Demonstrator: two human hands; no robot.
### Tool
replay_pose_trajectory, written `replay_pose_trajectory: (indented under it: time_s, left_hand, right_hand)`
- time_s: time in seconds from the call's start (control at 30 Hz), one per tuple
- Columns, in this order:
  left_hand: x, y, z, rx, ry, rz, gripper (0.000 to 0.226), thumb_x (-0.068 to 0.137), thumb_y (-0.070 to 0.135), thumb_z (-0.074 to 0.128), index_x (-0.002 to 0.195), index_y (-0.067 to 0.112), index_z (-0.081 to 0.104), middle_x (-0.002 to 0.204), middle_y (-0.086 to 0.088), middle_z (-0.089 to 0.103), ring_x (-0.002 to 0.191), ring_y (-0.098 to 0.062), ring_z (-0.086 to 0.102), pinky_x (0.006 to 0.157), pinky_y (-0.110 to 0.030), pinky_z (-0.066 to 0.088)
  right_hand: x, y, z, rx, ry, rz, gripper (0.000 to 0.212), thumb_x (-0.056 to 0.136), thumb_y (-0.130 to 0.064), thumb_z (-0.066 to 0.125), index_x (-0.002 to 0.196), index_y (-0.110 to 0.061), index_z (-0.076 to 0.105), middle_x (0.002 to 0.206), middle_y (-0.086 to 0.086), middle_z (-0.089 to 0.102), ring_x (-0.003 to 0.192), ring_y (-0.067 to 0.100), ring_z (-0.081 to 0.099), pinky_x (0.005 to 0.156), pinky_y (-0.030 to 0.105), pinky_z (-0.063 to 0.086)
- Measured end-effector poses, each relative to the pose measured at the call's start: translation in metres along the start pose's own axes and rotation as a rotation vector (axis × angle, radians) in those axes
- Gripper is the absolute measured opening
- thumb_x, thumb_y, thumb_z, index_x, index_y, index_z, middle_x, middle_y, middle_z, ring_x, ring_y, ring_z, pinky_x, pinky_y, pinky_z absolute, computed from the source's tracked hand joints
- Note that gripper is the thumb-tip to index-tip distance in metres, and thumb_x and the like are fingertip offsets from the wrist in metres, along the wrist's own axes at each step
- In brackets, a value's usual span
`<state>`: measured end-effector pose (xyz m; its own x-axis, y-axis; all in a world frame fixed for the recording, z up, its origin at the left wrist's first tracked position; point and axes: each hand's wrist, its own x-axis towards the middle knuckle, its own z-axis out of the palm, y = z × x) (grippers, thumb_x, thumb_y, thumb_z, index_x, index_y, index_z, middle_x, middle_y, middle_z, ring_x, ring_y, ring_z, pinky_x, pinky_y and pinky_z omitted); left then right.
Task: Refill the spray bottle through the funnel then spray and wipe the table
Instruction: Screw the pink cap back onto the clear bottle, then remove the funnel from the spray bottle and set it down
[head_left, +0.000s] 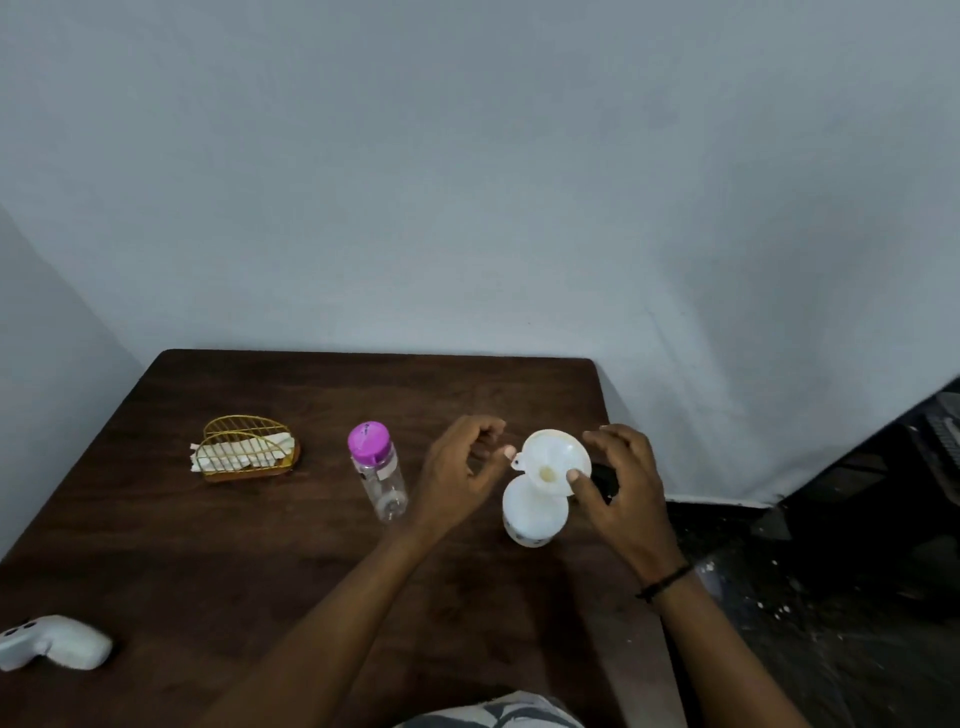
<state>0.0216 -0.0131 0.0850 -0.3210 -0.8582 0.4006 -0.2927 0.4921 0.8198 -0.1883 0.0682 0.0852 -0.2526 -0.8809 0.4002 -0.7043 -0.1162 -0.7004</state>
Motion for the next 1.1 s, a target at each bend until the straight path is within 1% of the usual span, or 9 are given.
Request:
replay_pose_trajectory:
  time_s: [0.17,0.27,0.43,0.57,0.7,0.83,0.93,1.0,1.1]
  left_hand:
    - [-0.009,-0.01,0.019,-0.003,-0.102,-0.051,0.036,0.084,0.03,0.075,0.116,0.019,0.064,0.109,0.01,0.069,0.098,-0.008,0.067,0.081,-0.033,0.058]
    - [-0.014,-0.009,0.026,-0.001,-0.124,-0.054,0.039,0.082,0.029,0.076,0.119,0.019,0.065,0.111,0.01,0.07,0.101,-0.007,0.067,0.083,-0.034,0.058]
    - [-0.013,-0.005,0.028,-0.011,-0.042,-0.047,0.034,0.085,0.018,0.074,0.118,0.016,0.068,0.11,0.009,0.072,0.1,-0.004,0.068,0.085,-0.034,0.058]
    - [-0.006,0.006,0.022,-0.02,0.037,-0.004,0.034,0.087,0.01,0.072,0.118,0.022,0.067,0.11,0.017,0.068,0.1,-0.001,0.067,0.084,-0.022,0.056]
    - [0.006,0.01,0.01,-0.007,0.17,0.057,0.03,0.09,0.007,0.066,0.119,0.008,0.067,0.113,0.002,0.07,0.102,-0.005,0.067,0.084,-0.018,0.054]
    - [0.016,0.005,-0.003,0.031,0.249,-0.037,0.026,0.095,0.014,0.061,0.12,0.013,0.066,0.114,0.002,0.07,0.105,-0.005,0.065,0.085,-0.019,0.054]
    - [0.019,-0.008,-0.007,0.066,0.282,-0.11,0.022,0.096,0.015,0.059,0.117,0.015,0.067,0.112,0.004,0.069,0.102,-0.004,0.063,0.085,-0.022,0.053]
    - [0.019,-0.018,-0.007,0.09,0.301,-0.179,0.022,0.097,0.015,0.058,0.116,0.014,0.067,0.112,0.003,0.069,0.103,-0.009,0.063,0.088,-0.03,0.055]
    - [0.015,-0.029,-0.003,0.147,0.299,-0.291,0.024,0.098,0.016,0.056,0.12,0.013,0.065,0.116,-0.001,0.067,0.107,-0.015,0.062,0.092,-0.034,0.053]
  right_hand:
    - [-0.013,0.015,0.007,-0.016,-0.144,0.022,0.053,0.077,-0.039,0.072,0.123,-0.017,0.06,0.139,-0.001,0.042,0.128,0.014,0.047,0.102,0.037,0.049]
    - [-0.019,0.018,0.012,-0.082,-0.157,0.021,0.049,0.078,-0.044,0.067,0.12,-0.019,0.061,0.139,-0.002,0.045,0.124,0.017,0.052,0.095,0.041,0.053]
    - [-0.016,0.018,0.01,-0.077,-0.103,-0.022,0.034,0.079,-0.032,0.076,0.108,-0.015,0.068,0.136,0.002,0.051,0.119,0.018,0.056,0.09,0.035,0.056]
    - [-0.005,0.006,0.005,-0.049,-0.047,-0.067,0.03,0.081,-0.033,0.074,0.103,-0.013,0.07,0.135,0.005,0.055,0.118,0.017,0.057,0.091,0.023,0.051]
    - [0.018,-0.011,0.01,-0.011,-0.028,-0.106,0.026,0.082,-0.026,0.076,0.102,-0.012,0.071,0.136,0.008,0.057,0.12,0.019,0.057,0.091,0.026,0.051]
    - [0.039,-0.028,0.026,-0.016,-0.089,-0.076,0.022,0.083,-0.019,0.077,0.103,-0.011,0.073,0.137,0.008,0.055,0.123,0.016,0.053,0.096,0.018,0.04]
    - [0.05,-0.035,0.039,-0.015,-0.163,-0.08,0.019,0.088,-0.02,0.071,0.105,-0.01,0.072,0.127,0.003,0.053,0.11,0.007,0.052,0.09,0.01,0.039]
    - [0.057,-0.038,0.048,-0.05,-0.242,-0.12,0.016,0.091,-0.02,0.067,0.103,-0.011,0.072,0.113,0.001,0.057,0.097,0.006,0.053,0.084,0.015,0.045]
    - [0.065,-0.037,0.061,-0.149,-0.42,-0.153,0.012,0.093,-0.02,0.061,0.097,-0.015,0.072,0.097,0.003,0.065,0.09,0.017,0.06,0.074,0.033,0.051]
